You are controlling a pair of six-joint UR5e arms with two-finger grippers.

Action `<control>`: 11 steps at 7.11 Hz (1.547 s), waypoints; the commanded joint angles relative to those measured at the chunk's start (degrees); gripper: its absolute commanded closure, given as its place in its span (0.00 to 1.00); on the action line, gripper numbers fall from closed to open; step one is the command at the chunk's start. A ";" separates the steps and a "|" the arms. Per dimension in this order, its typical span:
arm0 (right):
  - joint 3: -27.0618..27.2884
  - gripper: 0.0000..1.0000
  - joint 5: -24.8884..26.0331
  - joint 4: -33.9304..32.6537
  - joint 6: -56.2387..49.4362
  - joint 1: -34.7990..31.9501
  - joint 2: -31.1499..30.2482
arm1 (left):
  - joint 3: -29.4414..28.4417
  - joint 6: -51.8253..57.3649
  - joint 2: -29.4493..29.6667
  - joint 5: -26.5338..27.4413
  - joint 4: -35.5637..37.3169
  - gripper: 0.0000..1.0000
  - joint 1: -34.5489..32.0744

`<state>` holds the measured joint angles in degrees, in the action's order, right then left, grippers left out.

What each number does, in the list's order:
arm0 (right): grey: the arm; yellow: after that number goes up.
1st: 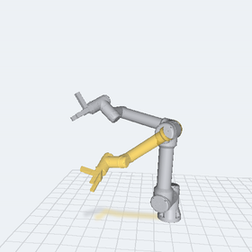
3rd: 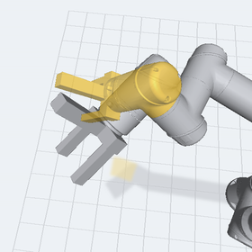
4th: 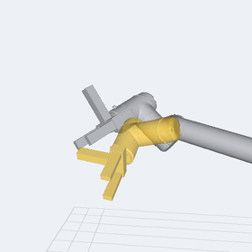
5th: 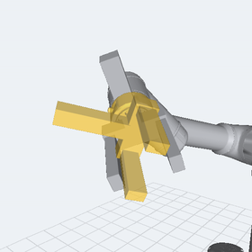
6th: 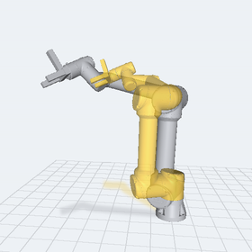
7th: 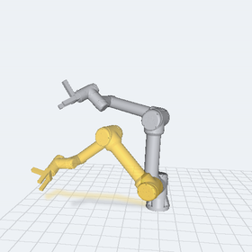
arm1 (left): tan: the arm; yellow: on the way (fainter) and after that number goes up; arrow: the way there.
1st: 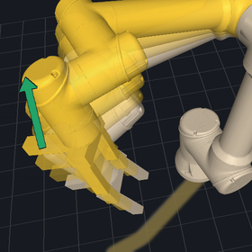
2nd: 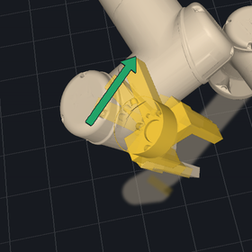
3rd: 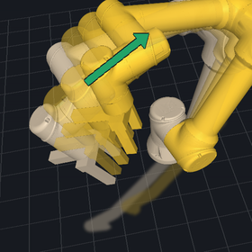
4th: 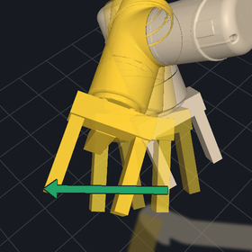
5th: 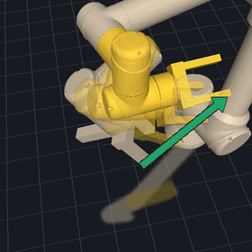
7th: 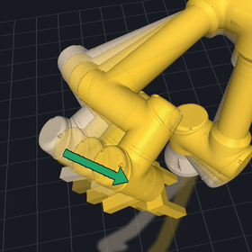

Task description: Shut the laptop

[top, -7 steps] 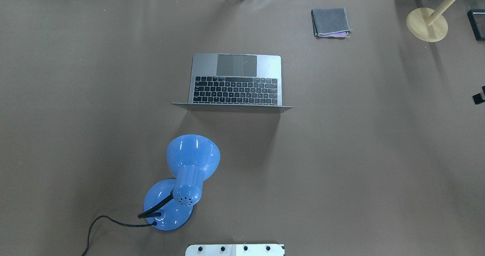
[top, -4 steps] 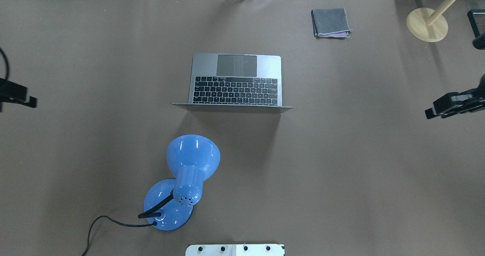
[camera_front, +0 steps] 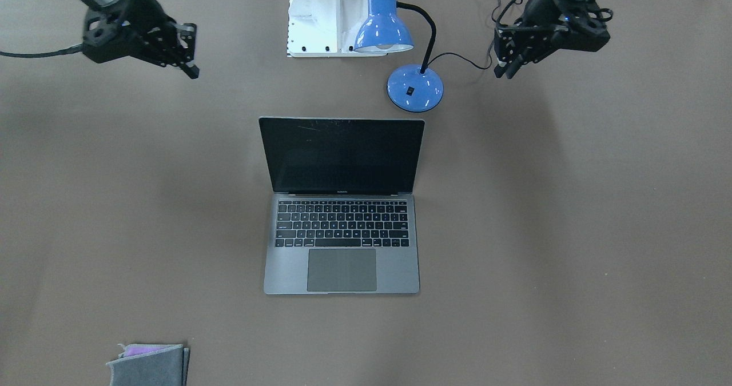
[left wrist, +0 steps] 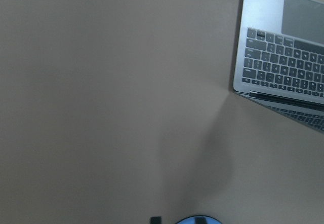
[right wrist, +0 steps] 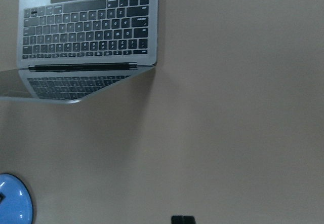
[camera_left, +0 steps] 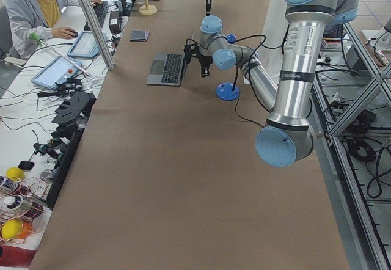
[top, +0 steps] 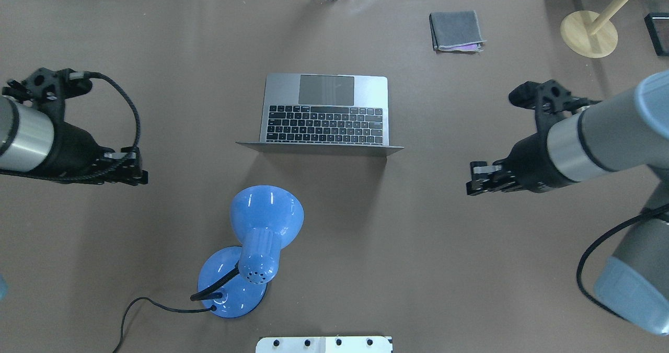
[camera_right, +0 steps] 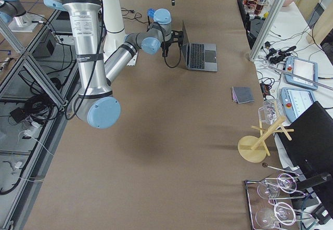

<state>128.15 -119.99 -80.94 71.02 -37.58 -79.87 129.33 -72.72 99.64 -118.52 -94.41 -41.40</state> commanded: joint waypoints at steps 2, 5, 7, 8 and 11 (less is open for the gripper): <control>-4.03 1.00 4.93 -5.97 3.25 5.67 10.41 | -7.39 -5.76 16.77 8.63 10.55 1.00 8.59; -9.22 1.00 8.18 -5.98 3.34 5.59 15.16 | -12.86 -6.12 21.46 8.84 10.21 1.00 8.79; -14.22 1.00 9.25 -5.37 3.60 4.54 18.60 | -15.23 -6.12 23.57 10.68 10.04 1.00 8.88; -14.94 1.00 9.25 -5.36 3.60 3.40 19.04 | -16.47 -6.12 24.80 10.68 9.95 1.00 8.88; -18.97 1.00 9.25 -5.36 3.69 1.37 23.07 | -18.84 -5.41 25.16 13.21 5.40 1.00 7.57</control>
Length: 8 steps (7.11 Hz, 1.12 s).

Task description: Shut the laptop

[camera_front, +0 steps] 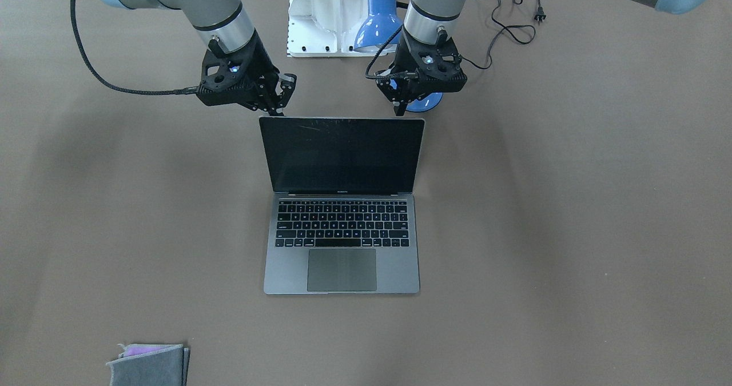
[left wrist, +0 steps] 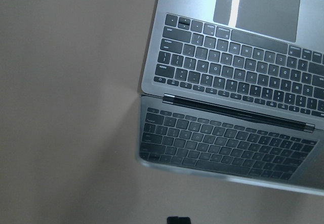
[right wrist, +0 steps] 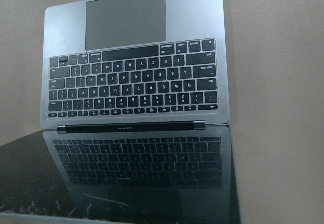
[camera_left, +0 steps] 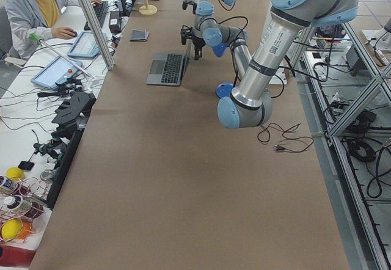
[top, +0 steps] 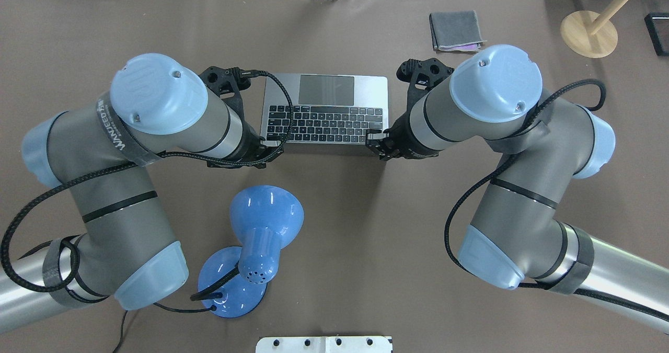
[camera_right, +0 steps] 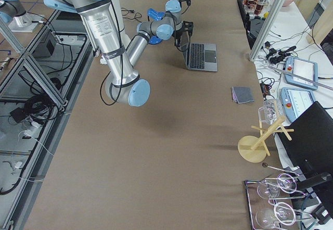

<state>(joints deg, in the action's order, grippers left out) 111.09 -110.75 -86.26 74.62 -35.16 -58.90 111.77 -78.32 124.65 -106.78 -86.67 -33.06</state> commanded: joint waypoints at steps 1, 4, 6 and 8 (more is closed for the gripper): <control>-3.50 1.00 0.01 -0.05 0.08 -2.01 3.78 | -2.43 0.10 0.42 1.49 -4.63 1.00 -2.78; -8.33 1.00 -0.08 -0.05 -0.09 -4.56 7.12 | -8.65 0.27 2.17 1.49 -10.00 1.00 -6.57; -16.82 1.00 -0.17 0.03 -0.44 -7.11 12.38 | -15.59 0.19 4.37 1.58 -15.09 1.00 -8.34; -28.93 1.00 -0.52 5.00 -0.71 -9.04 18.09 | -25.68 0.01 8.58 3.06 -20.89 1.00 -8.60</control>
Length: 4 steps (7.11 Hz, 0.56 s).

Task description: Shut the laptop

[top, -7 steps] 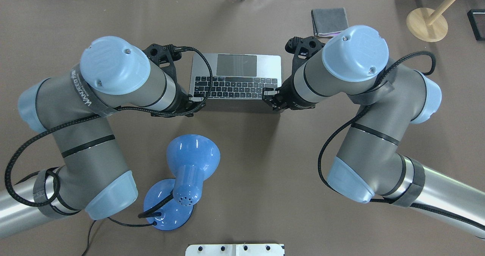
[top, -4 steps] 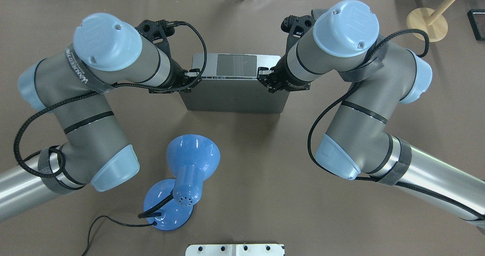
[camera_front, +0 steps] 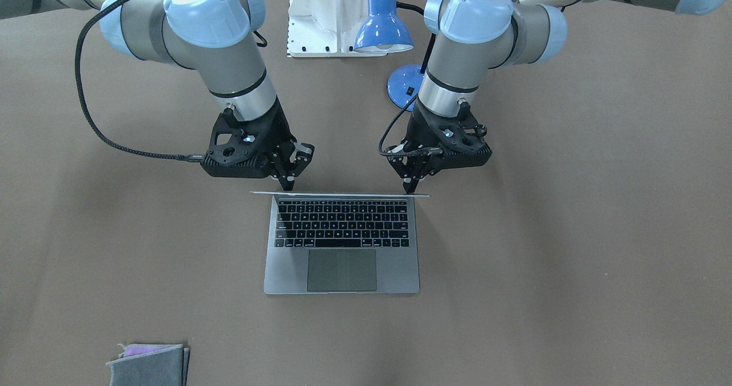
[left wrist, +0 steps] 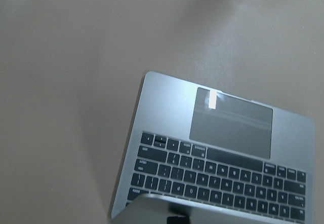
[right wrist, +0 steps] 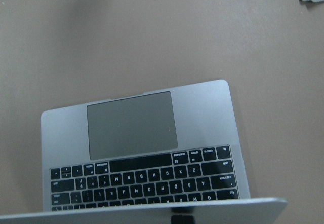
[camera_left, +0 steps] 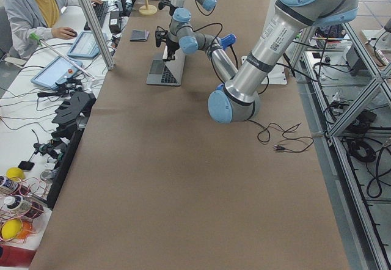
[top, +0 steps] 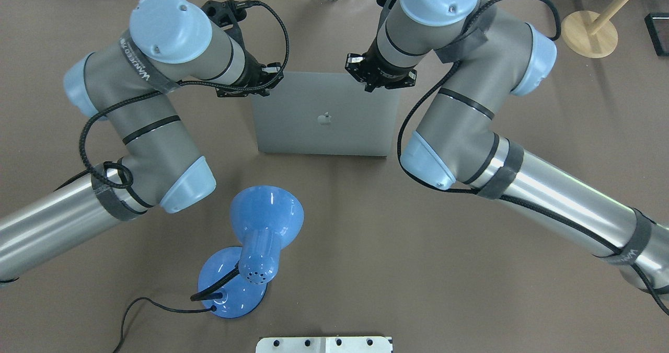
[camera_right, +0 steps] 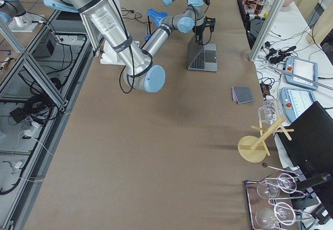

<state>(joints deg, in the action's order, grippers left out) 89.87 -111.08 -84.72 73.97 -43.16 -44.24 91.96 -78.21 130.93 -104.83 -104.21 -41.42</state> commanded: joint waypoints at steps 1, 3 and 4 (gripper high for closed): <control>-15.52 1.00 -1.15 8.30 -0.14 -1.92 5.81 | -11.13 -0.10 4.05 1.99 -7.37 1.00 -0.24; -26.28 1.00 -2.65 13.86 -0.32 -2.72 9.25 | -22.21 -0.02 7.57 2.17 -13.01 1.00 -0.15; -30.67 1.00 -2.91 18.23 -0.23 -2.72 9.44 | -26.70 1.81 8.72 3.56 -15.03 1.00 0.02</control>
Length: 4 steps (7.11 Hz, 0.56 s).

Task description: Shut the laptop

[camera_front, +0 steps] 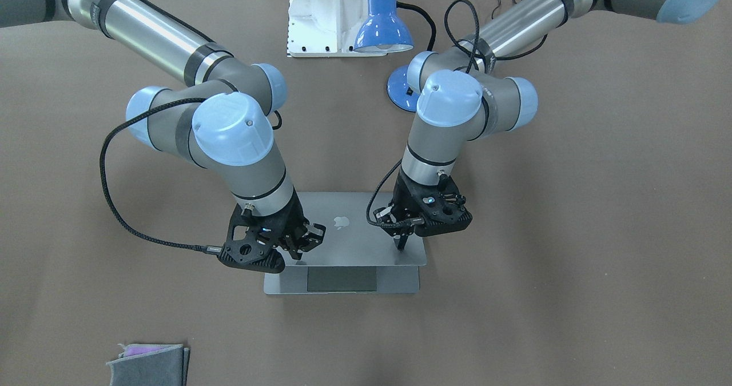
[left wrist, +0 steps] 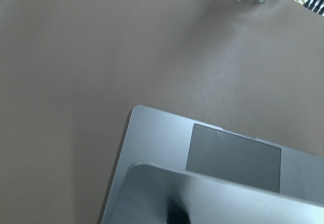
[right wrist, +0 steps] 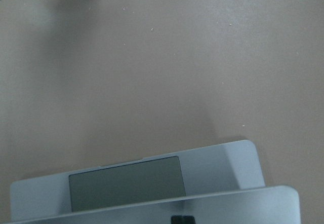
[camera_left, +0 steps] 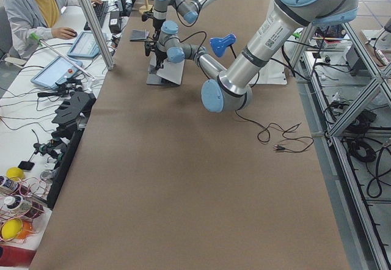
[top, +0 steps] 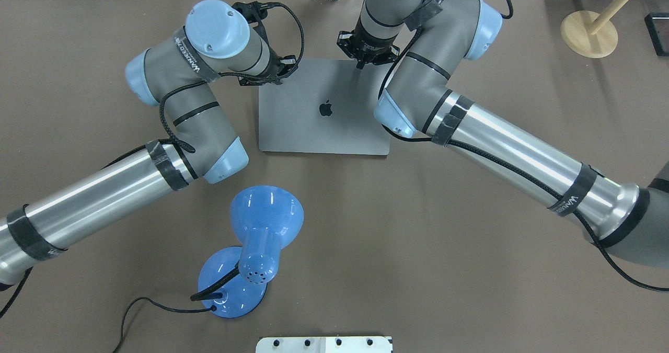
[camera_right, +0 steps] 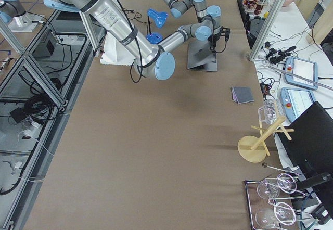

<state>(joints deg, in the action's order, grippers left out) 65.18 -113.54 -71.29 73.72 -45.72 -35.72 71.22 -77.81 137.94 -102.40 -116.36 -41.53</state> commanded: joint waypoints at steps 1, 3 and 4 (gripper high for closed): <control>-8.03 1.00 -1.84 5.62 0.02 -0.16 1.09 | -7.66 1.52 2.50 1.15 -3.34 1.00 0.13; -7.96 1.00 -4.13 5.55 0.46 -0.24 1.96 | -8.21 1.69 3.03 0.98 -3.44 1.00 0.31; -6.74 1.00 -5.19 5.28 0.90 -1.38 2.15 | -6.21 1.95 3.04 0.72 -3.26 1.00 -0.04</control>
<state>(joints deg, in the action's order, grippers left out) 57.64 -117.32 -65.88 74.14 -46.22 -34.00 63.71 -76.11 140.75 -101.47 -119.68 -41.35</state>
